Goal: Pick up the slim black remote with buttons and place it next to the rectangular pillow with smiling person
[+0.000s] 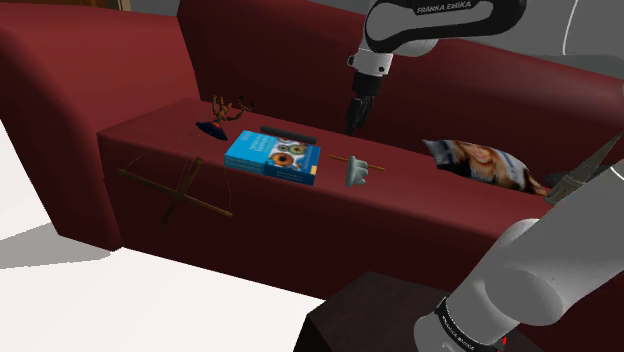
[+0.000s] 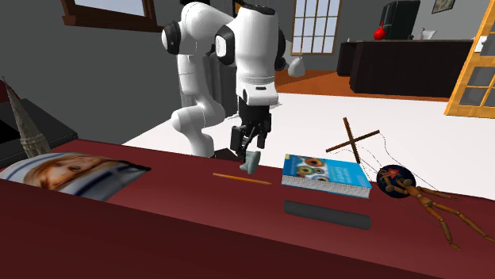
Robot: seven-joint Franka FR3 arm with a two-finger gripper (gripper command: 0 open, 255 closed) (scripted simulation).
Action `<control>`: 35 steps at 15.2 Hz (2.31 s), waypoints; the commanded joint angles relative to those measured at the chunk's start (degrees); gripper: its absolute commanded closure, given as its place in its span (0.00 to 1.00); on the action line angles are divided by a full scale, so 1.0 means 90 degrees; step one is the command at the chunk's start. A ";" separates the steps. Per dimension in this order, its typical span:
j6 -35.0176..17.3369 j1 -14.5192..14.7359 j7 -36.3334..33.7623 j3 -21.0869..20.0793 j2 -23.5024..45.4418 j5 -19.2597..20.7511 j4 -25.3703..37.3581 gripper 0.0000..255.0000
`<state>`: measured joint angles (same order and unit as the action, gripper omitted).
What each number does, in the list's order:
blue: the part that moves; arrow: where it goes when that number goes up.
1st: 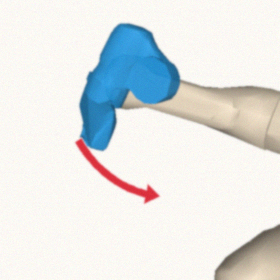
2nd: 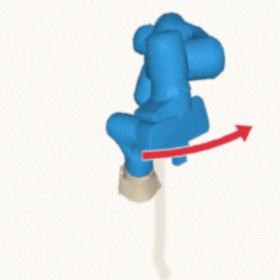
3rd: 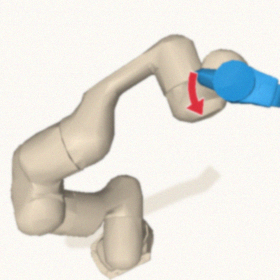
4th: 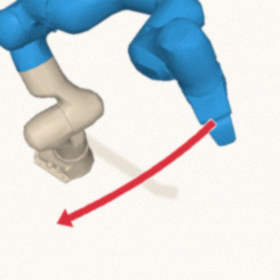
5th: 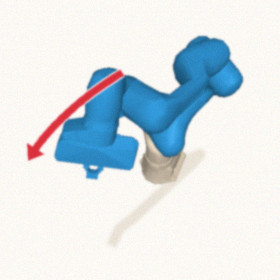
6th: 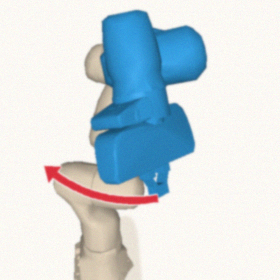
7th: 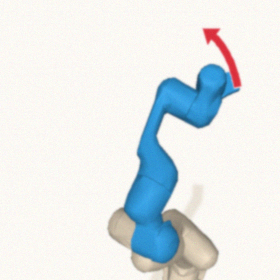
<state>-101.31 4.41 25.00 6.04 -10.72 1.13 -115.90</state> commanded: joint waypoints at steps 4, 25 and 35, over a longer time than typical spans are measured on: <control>-0.0054 0.0096 0.0544 -0.0004 0.1264 -0.0270 0.1176 0.00; -0.0088 0.0160 0.1425 -0.0294 0.4008 -0.0719 0.3805 0.00; -0.0092 0.0160 0.1425 -0.0294 0.4004 -0.0718 0.3796 1.00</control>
<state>-102.17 5.82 37.84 3.44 25.20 -5.31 -81.69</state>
